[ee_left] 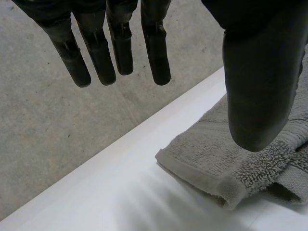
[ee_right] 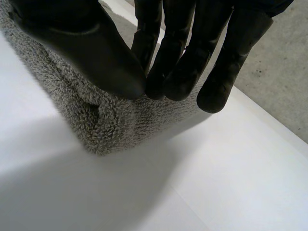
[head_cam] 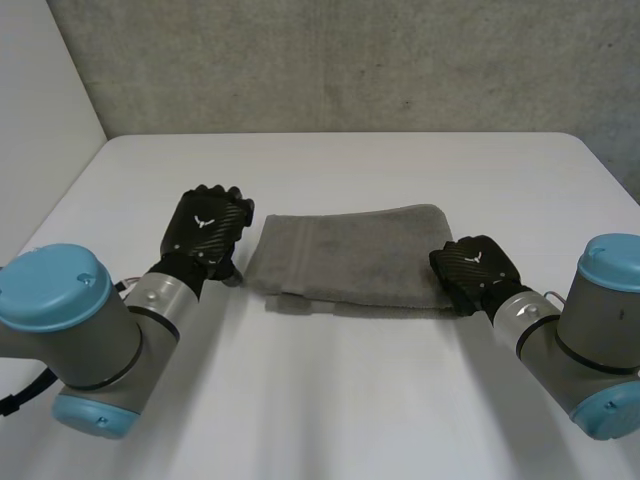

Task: Fold the towel.

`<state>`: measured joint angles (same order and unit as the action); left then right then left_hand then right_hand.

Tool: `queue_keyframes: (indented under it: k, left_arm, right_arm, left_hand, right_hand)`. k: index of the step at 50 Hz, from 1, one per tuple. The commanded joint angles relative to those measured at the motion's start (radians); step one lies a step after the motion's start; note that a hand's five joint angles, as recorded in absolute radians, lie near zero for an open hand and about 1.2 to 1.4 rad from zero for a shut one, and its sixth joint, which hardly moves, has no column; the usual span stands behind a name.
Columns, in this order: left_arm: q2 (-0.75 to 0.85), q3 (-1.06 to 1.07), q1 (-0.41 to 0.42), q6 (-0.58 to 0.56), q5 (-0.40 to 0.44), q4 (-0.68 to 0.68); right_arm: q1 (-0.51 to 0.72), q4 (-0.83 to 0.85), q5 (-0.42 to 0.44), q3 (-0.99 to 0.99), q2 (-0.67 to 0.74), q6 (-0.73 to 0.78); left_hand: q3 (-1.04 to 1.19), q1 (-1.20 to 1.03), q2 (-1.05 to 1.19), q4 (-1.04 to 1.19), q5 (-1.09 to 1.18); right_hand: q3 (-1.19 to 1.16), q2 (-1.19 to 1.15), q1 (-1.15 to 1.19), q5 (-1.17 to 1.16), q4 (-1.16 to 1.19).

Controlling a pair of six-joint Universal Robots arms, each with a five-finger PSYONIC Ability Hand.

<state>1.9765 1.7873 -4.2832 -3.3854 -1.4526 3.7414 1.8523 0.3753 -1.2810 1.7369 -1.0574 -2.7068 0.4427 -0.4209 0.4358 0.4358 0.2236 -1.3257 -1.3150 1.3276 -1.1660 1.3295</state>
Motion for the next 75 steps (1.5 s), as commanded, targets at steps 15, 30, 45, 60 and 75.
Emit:
queue_keyframes:
  k: [15, 30, 45, 60, 75]
  left_arm:
    - [-0.005, 0.009, -0.006, 0.000, 0.002, 0.006]
    - [-0.005, 0.014, -0.007, 0.001, 0.002, 0.012]
    - [-0.002, 0.017, -0.009, 0.001, 0.002, 0.032]
    - [0.004, 0.017, -0.009, 0.001, 0.003, 0.032]
    - [0.001, 0.017, -0.009, 0.001, 0.002, 0.032]
  right_arm:
    - [-0.074, -0.142, 0.043, 0.026, -0.067, 0.001]
    - [-0.071, -0.015, 0.034, 0.070, -0.064, -0.025]
    - [-0.064, 0.013, 0.034, 0.033, -0.010, -0.125]
    - [-0.061, 0.031, 0.023, 0.001, 0.047, -0.126]
    - [-0.149, -0.038, 0.040, 0.052, -0.090, -0.085]
  left_hand:
    - [-0.059, 0.037, -0.052, -0.052, -0.014]
    - [-0.062, 0.040, -0.055, -0.055, -0.017]
    - [-0.062, 0.040, -0.055, -0.055, -0.017]
    - [-0.062, 0.040, -0.055, -0.055, -0.017]
    - [-0.085, 0.064, -0.078, -0.078, -0.041]
  right_hand:
    - [0.782, 0.772, -0.784, 0.797, -0.786]
    - [0.789, 0.778, -0.790, 0.803, -0.792]
    - [0.724, 0.713, -0.726, 0.739, -0.728]
    - [-0.071, -0.081, 0.069, -0.056, 0.067]
    - [-0.071, -0.081, 0.069, -0.056, 0.067]
